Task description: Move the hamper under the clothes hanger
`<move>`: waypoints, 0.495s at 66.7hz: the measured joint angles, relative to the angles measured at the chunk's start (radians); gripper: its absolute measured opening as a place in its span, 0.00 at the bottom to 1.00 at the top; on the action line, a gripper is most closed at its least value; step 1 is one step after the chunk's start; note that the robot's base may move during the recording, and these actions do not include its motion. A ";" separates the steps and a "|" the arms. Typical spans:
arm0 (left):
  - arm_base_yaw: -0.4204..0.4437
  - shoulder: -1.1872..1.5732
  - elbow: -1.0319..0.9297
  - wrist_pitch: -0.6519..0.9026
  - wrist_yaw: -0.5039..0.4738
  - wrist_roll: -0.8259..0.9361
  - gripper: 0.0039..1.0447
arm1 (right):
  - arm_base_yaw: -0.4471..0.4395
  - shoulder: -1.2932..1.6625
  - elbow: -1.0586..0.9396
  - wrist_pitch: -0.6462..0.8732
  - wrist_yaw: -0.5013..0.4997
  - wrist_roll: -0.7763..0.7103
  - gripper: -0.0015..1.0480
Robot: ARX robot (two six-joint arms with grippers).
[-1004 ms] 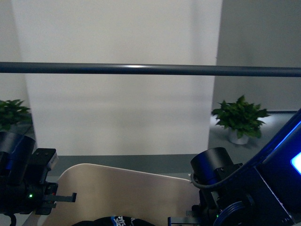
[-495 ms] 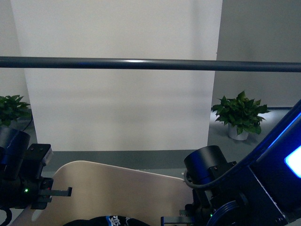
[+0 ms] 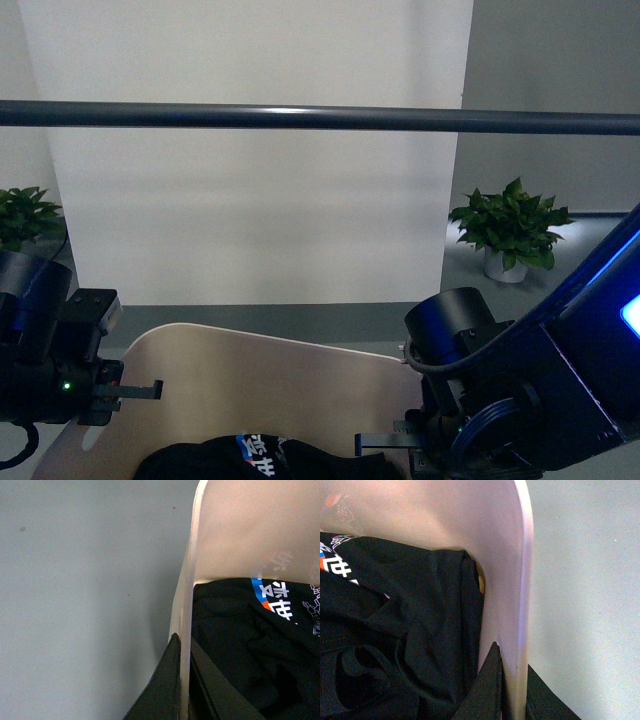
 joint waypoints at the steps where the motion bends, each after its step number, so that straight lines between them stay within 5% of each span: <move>1: 0.000 0.000 0.000 0.000 0.000 0.000 0.04 | 0.000 0.000 0.000 0.000 0.000 0.000 0.03; 20: -0.034 -0.002 -0.055 -0.012 -0.111 -0.021 0.04 | 0.020 0.019 -0.005 0.089 0.138 0.148 0.03; 33: -0.051 -0.001 -0.108 0.006 -0.124 -0.015 0.04 | 0.023 0.080 -0.003 0.095 0.127 0.212 0.03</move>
